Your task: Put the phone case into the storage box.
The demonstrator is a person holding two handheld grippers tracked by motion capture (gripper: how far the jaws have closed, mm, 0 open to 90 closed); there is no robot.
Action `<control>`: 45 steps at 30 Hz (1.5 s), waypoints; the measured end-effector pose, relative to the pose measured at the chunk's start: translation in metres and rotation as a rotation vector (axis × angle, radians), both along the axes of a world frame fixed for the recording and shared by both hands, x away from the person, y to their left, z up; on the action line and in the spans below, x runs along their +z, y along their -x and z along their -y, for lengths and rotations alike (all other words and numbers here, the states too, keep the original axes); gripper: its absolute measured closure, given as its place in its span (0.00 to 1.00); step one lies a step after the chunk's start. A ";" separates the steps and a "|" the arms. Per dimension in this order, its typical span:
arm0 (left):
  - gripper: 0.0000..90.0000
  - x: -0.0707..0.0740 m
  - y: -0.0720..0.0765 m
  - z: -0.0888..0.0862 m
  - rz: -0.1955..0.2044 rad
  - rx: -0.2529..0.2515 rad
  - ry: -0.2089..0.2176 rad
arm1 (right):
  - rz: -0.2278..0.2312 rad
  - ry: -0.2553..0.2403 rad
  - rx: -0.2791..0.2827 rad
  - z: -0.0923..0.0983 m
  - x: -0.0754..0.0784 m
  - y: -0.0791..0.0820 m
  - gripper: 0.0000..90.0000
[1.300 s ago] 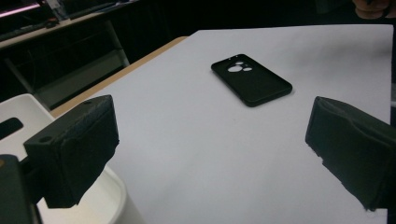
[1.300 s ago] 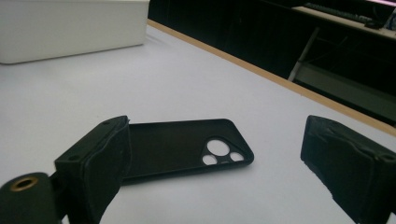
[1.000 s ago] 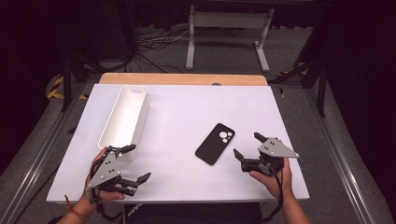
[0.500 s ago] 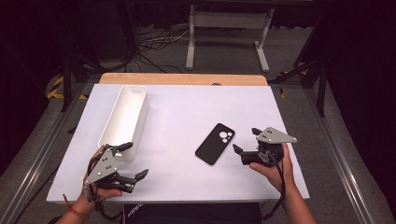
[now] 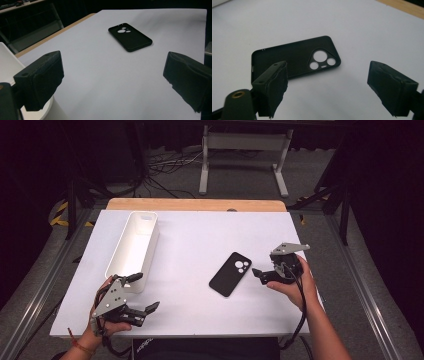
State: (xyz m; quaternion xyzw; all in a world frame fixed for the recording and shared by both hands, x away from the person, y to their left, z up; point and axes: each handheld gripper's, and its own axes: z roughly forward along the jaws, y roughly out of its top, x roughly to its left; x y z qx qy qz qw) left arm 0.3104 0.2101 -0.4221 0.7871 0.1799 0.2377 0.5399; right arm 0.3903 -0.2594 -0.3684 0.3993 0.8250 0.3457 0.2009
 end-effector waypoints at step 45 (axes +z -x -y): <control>0.05 -0.002 0.000 0.002 -0.016 -0.023 -0.040 | -0.451 0.039 -0.210 -0.027 -0.051 -0.105 0.56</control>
